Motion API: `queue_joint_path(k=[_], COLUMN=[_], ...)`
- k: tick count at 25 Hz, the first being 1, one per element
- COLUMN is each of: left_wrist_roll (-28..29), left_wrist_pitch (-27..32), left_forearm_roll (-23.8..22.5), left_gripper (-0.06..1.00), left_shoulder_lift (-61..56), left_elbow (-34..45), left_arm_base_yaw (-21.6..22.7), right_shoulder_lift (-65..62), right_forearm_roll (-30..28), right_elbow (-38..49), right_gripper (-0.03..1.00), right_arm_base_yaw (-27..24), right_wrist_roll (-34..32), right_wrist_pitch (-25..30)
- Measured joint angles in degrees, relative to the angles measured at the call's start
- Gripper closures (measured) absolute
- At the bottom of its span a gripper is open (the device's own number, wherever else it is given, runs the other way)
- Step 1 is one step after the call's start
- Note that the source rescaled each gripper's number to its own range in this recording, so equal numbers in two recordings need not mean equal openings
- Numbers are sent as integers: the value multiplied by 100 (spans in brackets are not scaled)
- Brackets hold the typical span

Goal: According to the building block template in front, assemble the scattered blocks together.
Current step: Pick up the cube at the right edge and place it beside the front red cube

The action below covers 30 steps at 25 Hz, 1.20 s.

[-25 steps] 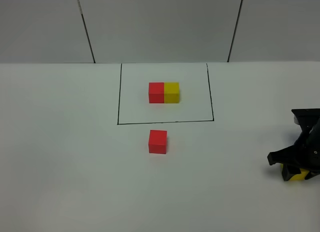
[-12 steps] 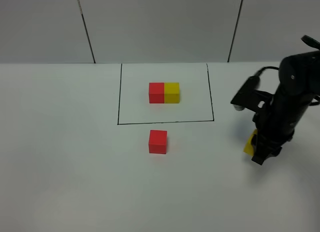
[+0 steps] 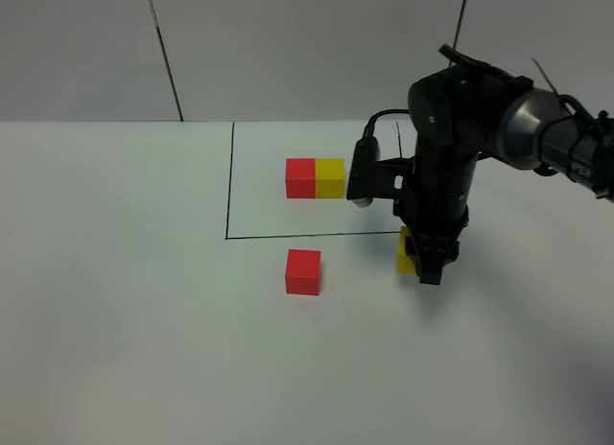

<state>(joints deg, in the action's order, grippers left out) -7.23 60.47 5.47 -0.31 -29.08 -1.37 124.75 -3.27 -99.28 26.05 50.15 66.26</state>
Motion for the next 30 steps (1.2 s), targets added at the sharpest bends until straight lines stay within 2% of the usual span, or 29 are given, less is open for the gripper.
queue_joint_path(k=[8, 11, 30], left_wrist_roll=[0, 0, 0], left_wrist_pitch=[-5, -5, -5], left_forearm_roll=[0, 0, 0], left_gripper=[33, 33, 33], left_shoulder_lift=[0, 0, 0], left_elbow=[0, 0, 0], left_arm_base_yaw=[0, 0, 0], right_shoulder_lift=[595, 705, 1018], right_forearm_roll=[171, 327, 424], right_elbow=[-635, -646, -683], right_gripper=[72, 72, 72], right_arm_base_yaw=[244, 296, 589], right_wrist_roll=[0, 0, 7], right_wrist_pitch=[105, 18, -591])
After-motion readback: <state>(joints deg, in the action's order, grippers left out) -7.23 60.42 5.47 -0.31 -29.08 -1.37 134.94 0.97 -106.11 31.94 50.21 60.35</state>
